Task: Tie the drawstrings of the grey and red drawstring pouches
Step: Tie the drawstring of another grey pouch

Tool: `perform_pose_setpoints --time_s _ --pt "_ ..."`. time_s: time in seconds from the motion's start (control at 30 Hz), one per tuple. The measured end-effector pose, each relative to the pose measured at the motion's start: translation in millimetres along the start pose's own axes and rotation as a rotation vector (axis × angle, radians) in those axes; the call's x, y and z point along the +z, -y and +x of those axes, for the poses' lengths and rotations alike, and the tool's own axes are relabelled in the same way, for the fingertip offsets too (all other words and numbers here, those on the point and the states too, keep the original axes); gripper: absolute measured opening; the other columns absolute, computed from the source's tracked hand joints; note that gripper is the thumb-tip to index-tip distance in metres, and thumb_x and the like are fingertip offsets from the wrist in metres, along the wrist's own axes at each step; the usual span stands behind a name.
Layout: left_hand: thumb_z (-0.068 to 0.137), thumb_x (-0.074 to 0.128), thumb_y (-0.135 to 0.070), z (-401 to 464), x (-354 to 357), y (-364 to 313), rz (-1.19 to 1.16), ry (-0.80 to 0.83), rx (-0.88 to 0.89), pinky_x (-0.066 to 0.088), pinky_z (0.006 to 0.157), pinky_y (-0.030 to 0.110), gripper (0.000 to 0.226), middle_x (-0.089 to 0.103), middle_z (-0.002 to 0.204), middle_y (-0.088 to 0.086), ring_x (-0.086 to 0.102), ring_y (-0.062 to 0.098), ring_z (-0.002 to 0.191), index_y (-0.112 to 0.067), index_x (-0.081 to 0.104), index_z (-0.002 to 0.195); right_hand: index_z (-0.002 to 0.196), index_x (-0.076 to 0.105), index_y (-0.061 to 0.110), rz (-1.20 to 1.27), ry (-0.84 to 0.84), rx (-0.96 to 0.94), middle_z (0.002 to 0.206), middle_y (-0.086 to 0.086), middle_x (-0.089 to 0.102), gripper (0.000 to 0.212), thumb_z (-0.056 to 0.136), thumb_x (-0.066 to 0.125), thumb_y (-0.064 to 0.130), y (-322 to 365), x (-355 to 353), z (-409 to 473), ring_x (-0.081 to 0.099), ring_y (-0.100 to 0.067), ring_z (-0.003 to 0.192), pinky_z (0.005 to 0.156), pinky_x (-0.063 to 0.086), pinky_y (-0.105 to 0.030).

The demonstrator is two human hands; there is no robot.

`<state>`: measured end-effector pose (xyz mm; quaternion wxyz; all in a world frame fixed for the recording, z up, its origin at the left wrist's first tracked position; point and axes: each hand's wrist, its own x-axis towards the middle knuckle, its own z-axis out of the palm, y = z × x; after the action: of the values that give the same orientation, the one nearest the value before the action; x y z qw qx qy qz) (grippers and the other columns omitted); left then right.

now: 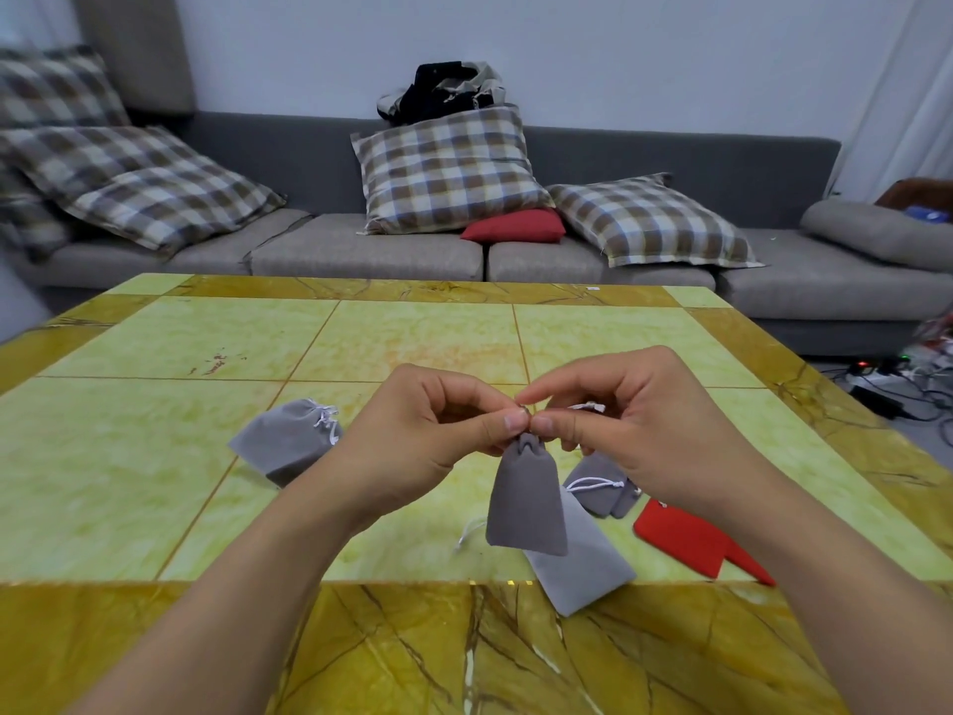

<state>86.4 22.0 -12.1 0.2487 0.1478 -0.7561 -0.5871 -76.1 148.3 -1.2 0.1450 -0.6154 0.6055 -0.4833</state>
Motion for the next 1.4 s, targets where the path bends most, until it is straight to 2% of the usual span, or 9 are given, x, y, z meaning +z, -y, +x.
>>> perform_pose_setpoints --time_s 0.1,0.17,0.33,0.47,0.77,0.87,1.0,1.23,1.4 --pt "0.084 0.071 -0.013 -1.6 -2.1 -0.7 0.074 0.035 -0.016 0.059 0.076 0.028 0.011 0.076 0.083 0.012 0.071 0.027 0.083 -0.005 0.078 0.088 0.089 0.08 0.016 -0.071 0.024 -0.033 0.078 0.005 0.077 0.01 0.081 0.078 0.01 1.6 1.1 -0.4 0.071 -0.016 0.073 0.064 0.057 -0.037" --pt "0.082 0.072 -0.012 -2.1 -2.1 -2.0 0.043 0.029 -0.029 0.057 0.073 0.024 0.011 0.076 0.081 0.012 0.071 0.021 0.079 -0.004 0.078 0.087 0.085 0.079 0.015 -0.089 0.031 -0.044 0.076 0.004 0.075 0.007 0.081 0.078 0.009 2.5 0.1 0.6 0.07 -0.018 0.071 0.064 0.056 -0.039" --pt "0.072 0.076 -0.011 -1.8 3.4 -2.1 -0.143 -0.027 -0.094 0.058 0.071 0.024 0.017 0.075 0.083 0.017 0.072 0.022 0.078 0.001 0.075 0.083 0.086 0.07 0.014 -0.088 0.104 -0.077 0.074 0.003 0.068 0.01 0.089 0.069 0.004 5.0 1.5 0.0 0.064 -0.014 0.07 0.063 0.049 -0.02" --pt "0.069 0.075 -0.008 -0.7 6.6 -1.2 -0.283 -0.061 -0.144 0.059 0.073 0.027 0.024 0.075 0.089 0.02 0.073 0.025 0.081 0.001 0.072 0.091 0.086 0.066 0.014 -0.113 0.087 -0.094 0.075 0.006 0.064 0.011 0.091 0.066 0.003 2.6 3.2 -0.7 0.06 -0.011 0.071 0.065 0.045 -0.016" --pt "0.078 0.073 -0.002 -1.3 4.2 -4.7 -0.154 -0.067 -0.145 0.056 0.067 0.023 0.021 0.076 0.084 0.015 0.071 0.02 0.078 -0.004 0.071 0.099 0.089 0.072 0.016 -0.148 0.038 -0.072 0.074 0.008 0.072 0.008 0.086 0.074 0.009 1.4 0.7 0.6 0.069 -0.013 0.074 0.067 0.054 -0.024" --pt "0.08 0.073 0.002 -0.7 4.3 -6.3 -0.126 -0.096 -0.144 0.054 0.063 0.021 0.02 0.074 0.077 0.01 0.069 0.016 0.073 -0.006 0.071 0.098 0.096 0.074 0.02 -0.253 0.034 -0.03 0.072 0.009 0.074 0.014 0.085 0.075 0.013 -1.2 -5.2 0.7 0.067 -0.012 0.065 0.062 0.054 -0.02" --pt "0.081 0.074 0.0 -1.0 5.1 -4.8 -0.057 -0.114 -0.156 0.056 0.062 0.022 0.018 0.075 0.079 0.013 0.07 0.018 0.074 -0.007 0.071 0.097 0.085 0.078 0.019 -0.441 0.061 -0.109 0.071 0.01 0.071 0.006 0.084 0.076 0.013 2.6 -8.6 -0.4 0.064 -0.004 0.067 0.061 0.045 -0.01" --pt "0.081 0.077 -0.009 -3.4 10.4 -4.0 0.074 -0.021 -0.143 0.054 0.062 0.021 0.019 0.075 0.08 0.015 0.065 0.014 0.067 -0.008 0.07 0.098 0.079 0.075 0.02 -0.428 0.065 -0.221 0.077 0.01 0.065 0.006 0.08 0.08 0.016 8.9 4.2 -0.8 0.059 -0.005 0.075 0.067 0.044 -0.014" --pt "0.081 0.076 -0.007 -3.7 8.5 -5.6 0.045 0.025 -0.124 0.053 0.063 0.022 0.027 0.077 0.082 0.012 0.067 0.014 0.068 -0.011 0.066 0.105 0.078 0.076 0.02 -0.289 0.037 -0.097 0.075 0.009 0.07 0.006 0.082 0.078 0.016 3.2 3.1 -1.4 0.065 -0.012 0.076 0.065 0.052 -0.032"
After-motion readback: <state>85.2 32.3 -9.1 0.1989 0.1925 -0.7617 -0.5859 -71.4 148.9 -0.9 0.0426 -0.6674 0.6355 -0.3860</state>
